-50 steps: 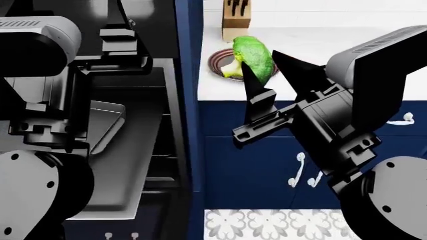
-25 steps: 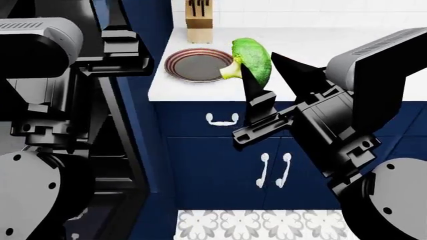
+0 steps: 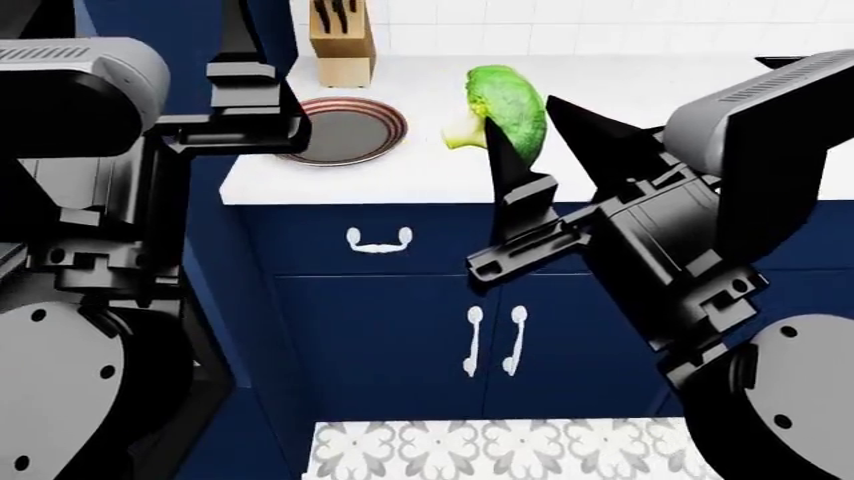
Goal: Pick the broccoli from the top rack in the oven and place it on the plate on the counter.
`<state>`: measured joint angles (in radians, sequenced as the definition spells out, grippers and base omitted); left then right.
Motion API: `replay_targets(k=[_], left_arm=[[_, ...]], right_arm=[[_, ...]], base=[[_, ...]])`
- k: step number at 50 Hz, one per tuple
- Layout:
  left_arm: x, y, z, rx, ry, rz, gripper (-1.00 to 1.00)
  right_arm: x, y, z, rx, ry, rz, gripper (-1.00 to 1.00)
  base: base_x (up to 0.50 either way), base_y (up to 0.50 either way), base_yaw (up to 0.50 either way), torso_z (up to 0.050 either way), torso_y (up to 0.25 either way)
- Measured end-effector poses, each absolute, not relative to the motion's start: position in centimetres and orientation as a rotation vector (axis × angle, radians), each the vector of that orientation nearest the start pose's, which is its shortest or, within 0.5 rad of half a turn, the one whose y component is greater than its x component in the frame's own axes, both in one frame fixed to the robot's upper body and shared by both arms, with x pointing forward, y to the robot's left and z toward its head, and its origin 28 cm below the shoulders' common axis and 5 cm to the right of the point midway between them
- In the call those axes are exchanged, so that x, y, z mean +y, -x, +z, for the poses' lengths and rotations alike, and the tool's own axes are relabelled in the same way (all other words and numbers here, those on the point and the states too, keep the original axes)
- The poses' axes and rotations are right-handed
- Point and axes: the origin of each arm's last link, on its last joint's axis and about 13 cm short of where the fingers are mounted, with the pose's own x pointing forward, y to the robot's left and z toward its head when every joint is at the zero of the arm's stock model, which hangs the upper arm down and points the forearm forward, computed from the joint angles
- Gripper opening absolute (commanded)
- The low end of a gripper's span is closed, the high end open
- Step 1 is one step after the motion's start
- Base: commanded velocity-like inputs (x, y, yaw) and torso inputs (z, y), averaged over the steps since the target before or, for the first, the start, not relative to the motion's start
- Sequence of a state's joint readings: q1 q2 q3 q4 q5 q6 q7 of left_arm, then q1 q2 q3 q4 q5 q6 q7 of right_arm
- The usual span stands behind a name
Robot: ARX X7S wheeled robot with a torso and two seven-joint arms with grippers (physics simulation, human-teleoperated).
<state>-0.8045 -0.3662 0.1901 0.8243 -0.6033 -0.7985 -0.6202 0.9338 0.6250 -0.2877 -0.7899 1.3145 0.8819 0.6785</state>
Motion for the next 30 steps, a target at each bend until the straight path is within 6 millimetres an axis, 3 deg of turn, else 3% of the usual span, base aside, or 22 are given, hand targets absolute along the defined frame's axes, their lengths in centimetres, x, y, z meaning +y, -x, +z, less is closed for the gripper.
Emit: replay_targets(k=[2, 30], left_arm=[[19.58, -22.55, 28.20, -0.665, 0.026, 0.003, 1.00], [19.59, -22.61, 28.12, -0.665, 0.027, 0.005, 1.00]], right_arm=[[-9.24, -20.34, 27.67, -0.306, 0.075, 0.433, -1.00], [-9.28, -20.33, 27.71, -0.322, 0.078, 0.425, -1.00]], base=[[0.00, 0.00, 0.00, 0.000, 0.000], [0.12, 0.01, 0.50, 0.000, 0.000]])
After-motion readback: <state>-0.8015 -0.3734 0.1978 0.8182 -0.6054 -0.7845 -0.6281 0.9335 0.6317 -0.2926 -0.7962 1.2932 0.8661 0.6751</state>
